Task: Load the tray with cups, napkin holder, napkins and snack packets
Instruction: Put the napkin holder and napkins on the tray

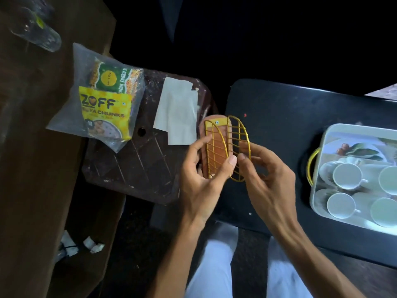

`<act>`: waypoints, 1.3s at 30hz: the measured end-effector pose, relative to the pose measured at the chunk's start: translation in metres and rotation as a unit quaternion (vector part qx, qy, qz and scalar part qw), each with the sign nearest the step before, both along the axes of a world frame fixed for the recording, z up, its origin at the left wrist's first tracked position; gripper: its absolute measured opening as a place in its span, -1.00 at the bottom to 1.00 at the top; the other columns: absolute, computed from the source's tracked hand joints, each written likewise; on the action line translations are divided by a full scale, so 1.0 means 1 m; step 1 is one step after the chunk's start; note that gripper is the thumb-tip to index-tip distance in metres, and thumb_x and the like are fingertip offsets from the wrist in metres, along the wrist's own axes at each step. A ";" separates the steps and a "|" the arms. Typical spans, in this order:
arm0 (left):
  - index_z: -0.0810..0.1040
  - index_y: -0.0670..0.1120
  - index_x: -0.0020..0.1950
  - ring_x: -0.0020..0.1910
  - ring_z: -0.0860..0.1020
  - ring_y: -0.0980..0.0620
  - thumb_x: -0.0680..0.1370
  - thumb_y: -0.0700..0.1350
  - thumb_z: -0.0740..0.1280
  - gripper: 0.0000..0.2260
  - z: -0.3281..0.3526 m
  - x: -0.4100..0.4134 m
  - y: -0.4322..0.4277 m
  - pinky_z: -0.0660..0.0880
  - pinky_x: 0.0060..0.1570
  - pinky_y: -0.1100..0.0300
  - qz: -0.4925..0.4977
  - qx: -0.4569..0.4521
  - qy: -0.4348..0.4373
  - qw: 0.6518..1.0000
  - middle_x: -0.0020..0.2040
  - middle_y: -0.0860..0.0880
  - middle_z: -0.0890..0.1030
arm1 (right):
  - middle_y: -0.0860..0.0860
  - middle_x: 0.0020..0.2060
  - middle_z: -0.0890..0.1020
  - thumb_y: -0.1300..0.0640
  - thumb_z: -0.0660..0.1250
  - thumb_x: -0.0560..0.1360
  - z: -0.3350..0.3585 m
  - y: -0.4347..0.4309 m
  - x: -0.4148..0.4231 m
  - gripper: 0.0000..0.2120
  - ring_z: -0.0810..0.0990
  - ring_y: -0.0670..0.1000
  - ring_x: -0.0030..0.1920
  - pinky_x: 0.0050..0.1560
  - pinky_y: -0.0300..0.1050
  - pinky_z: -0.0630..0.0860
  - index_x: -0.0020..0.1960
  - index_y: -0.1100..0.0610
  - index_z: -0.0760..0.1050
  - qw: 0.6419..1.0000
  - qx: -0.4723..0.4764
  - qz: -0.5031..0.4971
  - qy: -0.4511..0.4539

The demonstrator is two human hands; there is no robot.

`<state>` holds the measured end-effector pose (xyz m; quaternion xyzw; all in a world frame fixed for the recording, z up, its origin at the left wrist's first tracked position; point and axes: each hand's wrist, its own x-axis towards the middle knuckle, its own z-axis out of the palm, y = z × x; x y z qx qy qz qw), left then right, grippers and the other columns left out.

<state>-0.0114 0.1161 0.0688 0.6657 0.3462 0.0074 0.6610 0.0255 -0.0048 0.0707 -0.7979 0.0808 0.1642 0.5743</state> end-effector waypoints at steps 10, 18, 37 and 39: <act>0.61 0.11 0.34 0.21 0.59 0.21 0.59 -0.06 0.42 -0.68 0.014 0.002 -0.154 0.61 0.13 0.25 -0.068 0.005 0.016 0.998 0.25 0.16 0.58 | -0.08 -0.01 0.70 0.12 0.41 0.54 0.011 -0.138 -0.020 -0.79 0.67 -0.18 -0.03 -0.17 -0.26 0.62 0.18 0.01 0.64 0.992 -0.046 -0.118 0.006; 0.59 0.18 0.34 0.35 0.58 0.14 0.54 0.28 0.28 -0.58 0.025 0.024 -0.282 0.54 0.33 0.03 -0.172 -0.137 0.015 0.975 0.35 0.12 0.62 | -0.07 0.06 0.69 0.06 0.37 0.57 0.034 -0.285 -0.016 -0.79 0.65 -0.19 0.06 -0.11 -0.36 0.55 0.20 -0.01 0.61 0.985 -0.061 -0.162 0.017; 0.65 0.23 0.18 0.12 0.64 0.27 0.63 0.35 0.11 -0.61 -0.057 0.072 -0.463 0.55 0.32 -0.03 -0.192 -0.141 0.170 0.956 0.04 0.28 0.70 | 0.08 -0.06 0.70 -0.29 0.11 0.61 -0.053 -0.464 0.018 -0.52 0.67 0.12 0.02 0.11 0.20 0.60 -0.05 0.04 0.61 0.964 -0.031 -0.222 0.145; 0.64 0.15 0.27 0.20 0.64 0.17 0.61 0.36 0.12 -0.53 -0.061 0.070 -0.465 0.56 0.32 -0.07 -0.186 -0.138 0.175 0.957 0.16 0.16 0.70 | 0.11 -0.06 0.70 -0.29 0.11 0.61 -0.059 -0.465 0.016 -0.53 0.67 0.13 0.02 0.11 0.19 0.60 -0.03 0.05 0.60 0.965 -0.027 -0.218 0.146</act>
